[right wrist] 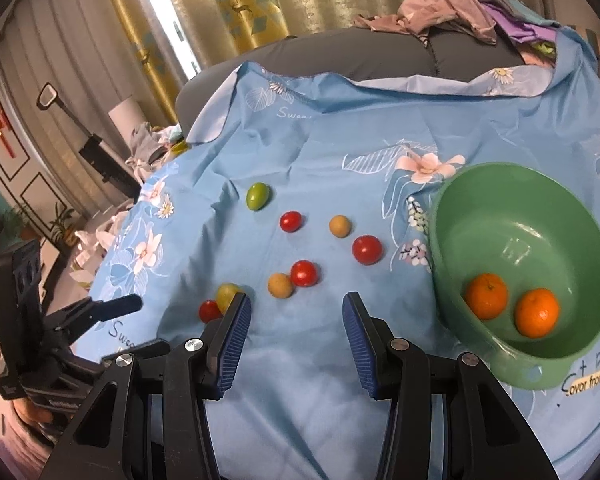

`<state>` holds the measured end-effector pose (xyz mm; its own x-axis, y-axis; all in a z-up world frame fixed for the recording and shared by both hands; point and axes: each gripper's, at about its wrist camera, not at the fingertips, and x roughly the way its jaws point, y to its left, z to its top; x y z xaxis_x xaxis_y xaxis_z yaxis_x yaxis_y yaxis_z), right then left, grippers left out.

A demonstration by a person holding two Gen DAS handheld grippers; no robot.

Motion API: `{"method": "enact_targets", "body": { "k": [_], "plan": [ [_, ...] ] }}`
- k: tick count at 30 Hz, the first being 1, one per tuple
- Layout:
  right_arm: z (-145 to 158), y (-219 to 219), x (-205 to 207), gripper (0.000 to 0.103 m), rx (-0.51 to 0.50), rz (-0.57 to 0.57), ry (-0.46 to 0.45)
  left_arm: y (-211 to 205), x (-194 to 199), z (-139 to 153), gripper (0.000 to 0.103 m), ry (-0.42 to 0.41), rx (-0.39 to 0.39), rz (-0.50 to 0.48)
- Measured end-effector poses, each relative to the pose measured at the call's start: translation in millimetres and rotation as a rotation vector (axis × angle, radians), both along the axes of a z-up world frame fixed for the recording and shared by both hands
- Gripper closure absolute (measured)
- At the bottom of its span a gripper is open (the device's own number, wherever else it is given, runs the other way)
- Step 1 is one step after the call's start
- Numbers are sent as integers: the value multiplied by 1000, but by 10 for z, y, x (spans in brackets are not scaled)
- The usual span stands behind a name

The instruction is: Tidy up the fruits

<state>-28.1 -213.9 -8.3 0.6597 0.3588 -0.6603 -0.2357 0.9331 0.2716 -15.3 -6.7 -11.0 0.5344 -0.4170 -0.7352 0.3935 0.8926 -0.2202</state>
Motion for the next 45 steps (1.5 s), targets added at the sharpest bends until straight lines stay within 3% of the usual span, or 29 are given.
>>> {"method": "enact_targets", "body": {
  "k": [4,6,11,15,20,26,31,38,45],
  "plan": [
    [-34,-16,105,55,0,7,5,-251,204,-58,30,-13,36,-69],
    [-52,-31,154,55,3,6,6,-394,337,-129,33,-7,71,-104],
    [-112,-102,253,55,25,1,19,-609,596,-336,56,43,129,-169],
    [-183,-153,368,55,37,-4,39,-696,753,-490,57,72,170,-184],
    [-220,-163,487,55,37,1,47,-722,895,-586,73,92,182,-182],
    [-252,-122,644,55,26,16,54,-696,945,-605,76,92,171,-178],
    [-291,-12,852,55,-15,32,67,-426,1064,-462,76,76,88,-103],
    [-381,274,1229,55,-148,73,83,-75,1305,-282,76,46,33,1],
    [-598,447,1535,55,-276,102,138,-53,1413,-249,76,43,10,10]
  ]
}}
